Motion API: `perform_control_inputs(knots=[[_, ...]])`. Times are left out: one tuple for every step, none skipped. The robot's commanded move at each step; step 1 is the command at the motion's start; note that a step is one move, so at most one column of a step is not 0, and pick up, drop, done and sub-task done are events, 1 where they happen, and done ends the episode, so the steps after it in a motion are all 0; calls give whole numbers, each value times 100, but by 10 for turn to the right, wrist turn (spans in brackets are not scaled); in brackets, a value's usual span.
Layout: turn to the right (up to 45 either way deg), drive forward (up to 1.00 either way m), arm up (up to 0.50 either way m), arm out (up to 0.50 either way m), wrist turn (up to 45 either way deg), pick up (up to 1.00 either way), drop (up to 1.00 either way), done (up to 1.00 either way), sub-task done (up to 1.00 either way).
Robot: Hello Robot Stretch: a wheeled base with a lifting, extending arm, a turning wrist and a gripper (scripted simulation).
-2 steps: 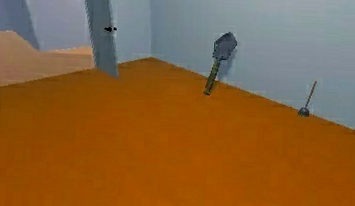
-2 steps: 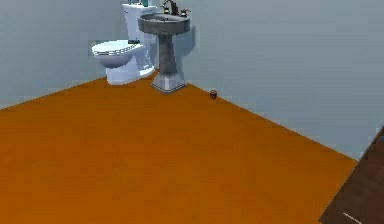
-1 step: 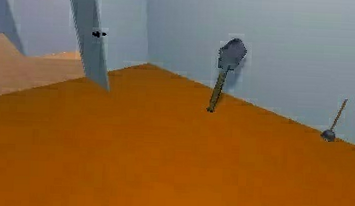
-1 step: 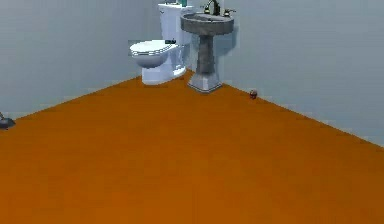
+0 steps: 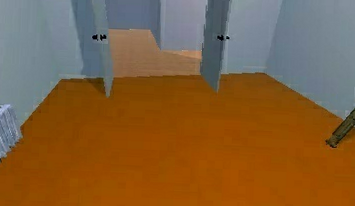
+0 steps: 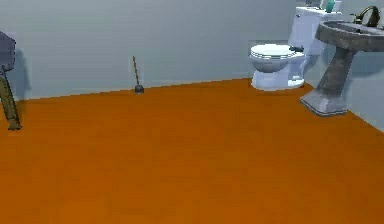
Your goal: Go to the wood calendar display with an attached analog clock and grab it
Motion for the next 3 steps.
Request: perform_control_inputs(knots=[[0, 100, 0, 0, 0, 0, 0, 0, 0], [-30, 0, 0, 0, 0, 0, 0, 0, 0], [0, 100, 0, 0, 0, 0, 0, 0, 0]])
